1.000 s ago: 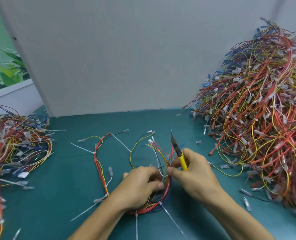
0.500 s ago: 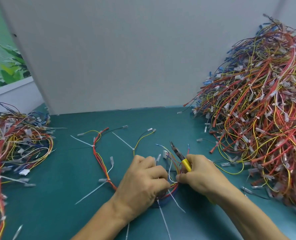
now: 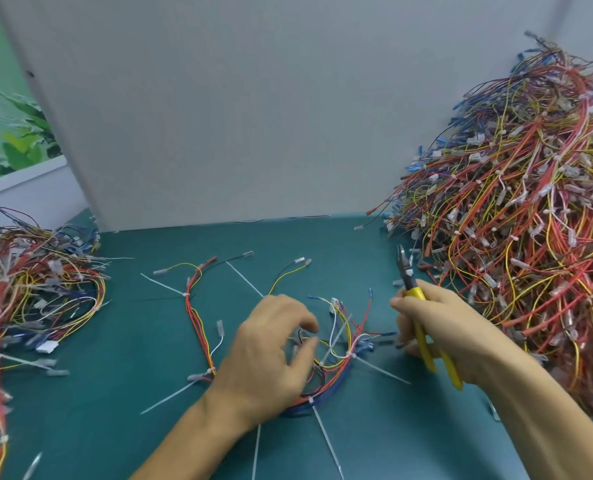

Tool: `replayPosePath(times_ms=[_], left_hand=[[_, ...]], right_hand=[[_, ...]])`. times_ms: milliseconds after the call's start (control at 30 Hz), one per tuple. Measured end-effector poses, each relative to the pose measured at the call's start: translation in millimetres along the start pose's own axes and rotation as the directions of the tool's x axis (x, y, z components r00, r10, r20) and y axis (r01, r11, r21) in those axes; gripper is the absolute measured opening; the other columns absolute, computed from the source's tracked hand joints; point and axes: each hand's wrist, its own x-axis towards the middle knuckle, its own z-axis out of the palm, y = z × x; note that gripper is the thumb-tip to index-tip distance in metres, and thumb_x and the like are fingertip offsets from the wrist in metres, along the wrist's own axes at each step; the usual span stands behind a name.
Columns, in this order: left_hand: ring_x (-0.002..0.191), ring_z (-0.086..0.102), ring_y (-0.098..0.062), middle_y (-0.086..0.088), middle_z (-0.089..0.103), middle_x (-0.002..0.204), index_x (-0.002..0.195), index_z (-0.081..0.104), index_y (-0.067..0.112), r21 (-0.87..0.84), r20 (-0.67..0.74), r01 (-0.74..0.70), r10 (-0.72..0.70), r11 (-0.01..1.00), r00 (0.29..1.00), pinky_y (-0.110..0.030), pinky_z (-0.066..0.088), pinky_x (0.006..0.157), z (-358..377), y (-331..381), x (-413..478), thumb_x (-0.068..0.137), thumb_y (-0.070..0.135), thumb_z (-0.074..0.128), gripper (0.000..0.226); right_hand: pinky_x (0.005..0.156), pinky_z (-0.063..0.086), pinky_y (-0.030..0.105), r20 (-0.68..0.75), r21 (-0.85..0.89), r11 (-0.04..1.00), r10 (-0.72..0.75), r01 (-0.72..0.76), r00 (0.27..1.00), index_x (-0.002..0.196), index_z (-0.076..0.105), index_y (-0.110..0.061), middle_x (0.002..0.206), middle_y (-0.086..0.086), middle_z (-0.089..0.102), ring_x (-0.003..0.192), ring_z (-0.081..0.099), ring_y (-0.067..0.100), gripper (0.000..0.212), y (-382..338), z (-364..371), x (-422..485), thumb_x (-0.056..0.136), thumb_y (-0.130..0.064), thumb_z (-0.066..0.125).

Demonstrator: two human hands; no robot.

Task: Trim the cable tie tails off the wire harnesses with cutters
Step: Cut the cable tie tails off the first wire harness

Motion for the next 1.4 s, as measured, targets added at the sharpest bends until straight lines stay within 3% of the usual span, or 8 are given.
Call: replayPosePath(times_ms=[167, 333, 633, 867, 1000, 1133, 1233, 1400], left_hand=[[0.064, 0.053, -0.022, -0.001, 0.062, 0.077, 0.073, 0.065, 0.012, 0.352, 0.234, -0.334, 0.264, 0.874, 0.936, -0.029, 0.046, 0.056, 31, 31, -2, 0.076, -0.001, 0.055, 0.017], [0.069, 0.058, -0.018, 0.003, 0.064, 0.085, 0.094, 0.071, 0.018, 0.424, 0.290, -0.194, 0.071, 0.884, 0.954, -0.024, 0.048, 0.055, 53, 26, -6, 0.066, 0.011, 0.073, 0.028], [0.103, 0.043, -0.029, -0.009, 0.037, 0.118, 0.127, 0.043, 0.015, 0.399, 0.379, -0.023, -0.142, 0.917, 0.915, -0.039, 0.038, 0.078, 48, 26, -7, 0.083, 0.004, 0.043, 0.045], [0.050, 0.054, -0.012, 0.005, 0.057, 0.069, 0.077, 0.069, 0.031, 0.552, 0.392, -0.132, -0.117, 0.823, 0.913, -0.022, 0.035, 0.041, 44, 35, 7, 0.035, 0.028, 0.080, 0.043], [0.049, 0.054, -0.009, 0.008, 0.055, 0.064, 0.078, 0.070, 0.032, 0.602, 0.327, -0.137, -0.086, 0.787, 0.941, -0.024, 0.029, 0.038, 43, 33, 6, 0.056, 0.036, 0.079, 0.024], [0.061, 0.058, -0.018, 0.003, 0.056, 0.071, 0.078, 0.063, 0.022, 0.402, 0.282, -0.094, -0.026, 0.911, 0.959, -0.026, 0.043, 0.044, 36, 23, -11, 0.077, 0.024, 0.061, 0.004], [0.073, 0.056, -0.016, 0.003, 0.061, 0.077, 0.078, 0.065, 0.016, 0.081, 0.247, 0.163, -0.178, 0.983, 0.952, -0.030, 0.047, 0.069, 30, 15, -22, 0.084, 0.033, 0.056, 0.020], [0.051, 0.045, -0.004, 0.013, 0.053, 0.053, 0.070, 0.065, 0.019, -0.188, 0.161, 0.381, -0.355, 0.905, 0.921, -0.013, 0.035, 0.052, 29, 8, -19, 0.077, 0.028, 0.069, 0.012]], right_hand=[[0.063, 0.038, 0.034, -0.017, -0.259, 0.965, -0.050, 0.044, 0.999, 0.085, 0.051, -0.014, 0.068, 0.004, 0.051, 0.061, 0.048, 0.021, 0.023, 3, 3, 0, 0.076, -0.026, 0.069], [0.072, 0.040, 0.038, 0.097, -0.368, 0.926, -0.057, 0.089, 0.994, 0.109, 0.049, -0.017, 0.086, 0.008, 0.049, 0.076, 0.050, 0.021, 0.062, -3, 3, -10, 0.052, -0.037, 0.063], [0.058, 0.037, 0.017, 0.107, -0.600, 0.654, -0.505, 0.461, 0.856, 0.084, 0.062, -0.024, 0.067, -0.004, 0.058, 0.062, 0.050, 0.012, 0.015, -4, 11, -10, 0.073, -0.017, 0.069], [0.057, 0.041, 0.016, 0.309, -0.538, 0.652, -0.438, 0.535, 0.844, 0.089, 0.063, -0.028, 0.075, -0.008, 0.064, 0.070, 0.056, 0.005, 0.028, -15, 29, 12, 0.070, -0.008, 0.061], [0.059, 0.045, 0.011, 0.350, -0.370, 0.816, -0.321, 0.445, 0.880, 0.087, 0.066, -0.023, 0.080, -0.012, 0.070, 0.068, 0.061, -0.001, 0.029, -11, 25, 15, 0.070, -0.001, 0.058], [0.064, 0.048, 0.022, 0.468, -0.288, 0.867, -0.243, 0.407, 0.850, 0.091, 0.068, -0.019, 0.082, -0.004, 0.072, 0.068, 0.063, 0.008, 0.027, -4, 17, 6, 0.067, -0.010, 0.059], [0.064, 0.048, 0.040, 0.486, -0.325, 0.839, -0.247, 0.436, 0.838, 0.090, 0.067, -0.022, 0.079, 0.007, 0.068, 0.065, 0.057, 0.013, 0.023, 4, 15, -3, 0.069, -0.016, 0.062], [0.065, 0.048, 0.031, 0.353, -0.355, 0.771, -0.413, 0.529, 0.839, 0.097, 0.064, -0.030, 0.084, -0.004, 0.066, 0.067, 0.058, 0.009, 0.027, 18, 22, -13, 0.074, -0.018, 0.071]])
